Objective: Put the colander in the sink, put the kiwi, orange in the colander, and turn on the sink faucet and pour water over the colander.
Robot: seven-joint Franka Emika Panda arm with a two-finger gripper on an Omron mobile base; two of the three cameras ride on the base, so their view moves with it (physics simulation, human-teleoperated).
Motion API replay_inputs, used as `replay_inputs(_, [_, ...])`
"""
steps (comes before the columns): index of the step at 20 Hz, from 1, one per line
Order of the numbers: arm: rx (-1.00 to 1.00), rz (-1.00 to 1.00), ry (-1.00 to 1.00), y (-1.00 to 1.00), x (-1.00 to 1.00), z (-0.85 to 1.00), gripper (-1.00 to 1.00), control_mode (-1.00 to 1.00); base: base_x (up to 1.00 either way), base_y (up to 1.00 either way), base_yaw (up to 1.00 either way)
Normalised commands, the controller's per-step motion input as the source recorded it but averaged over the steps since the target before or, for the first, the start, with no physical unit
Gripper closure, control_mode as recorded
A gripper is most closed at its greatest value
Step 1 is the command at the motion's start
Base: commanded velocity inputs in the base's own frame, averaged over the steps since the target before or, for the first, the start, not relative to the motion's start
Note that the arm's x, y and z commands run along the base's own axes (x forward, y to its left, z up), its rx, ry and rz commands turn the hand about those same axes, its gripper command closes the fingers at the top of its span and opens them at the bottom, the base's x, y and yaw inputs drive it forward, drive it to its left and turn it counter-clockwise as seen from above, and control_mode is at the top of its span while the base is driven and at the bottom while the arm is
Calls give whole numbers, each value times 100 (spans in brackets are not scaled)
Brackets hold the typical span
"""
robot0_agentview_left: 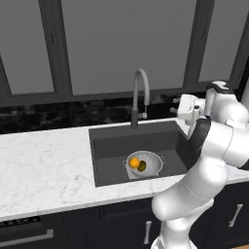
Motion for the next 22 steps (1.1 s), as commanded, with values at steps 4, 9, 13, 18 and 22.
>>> replay_inputs(4, [4,0,0,16,17,-30,-100,-100,0,0,0])
replay_inputs(9, [0,0,1,27,26,-23,-100,-100,0,0,0])
replay_inputs(13, [0,0,2,16,36,-17,-100,-100,0,0,0])
replay_inputs(18, [0,0,2,12,45,-6,-100,-100,0,0,0])
replay_inputs(22, [1,0,4,0,47,-11,-100,-100,0,0,0])
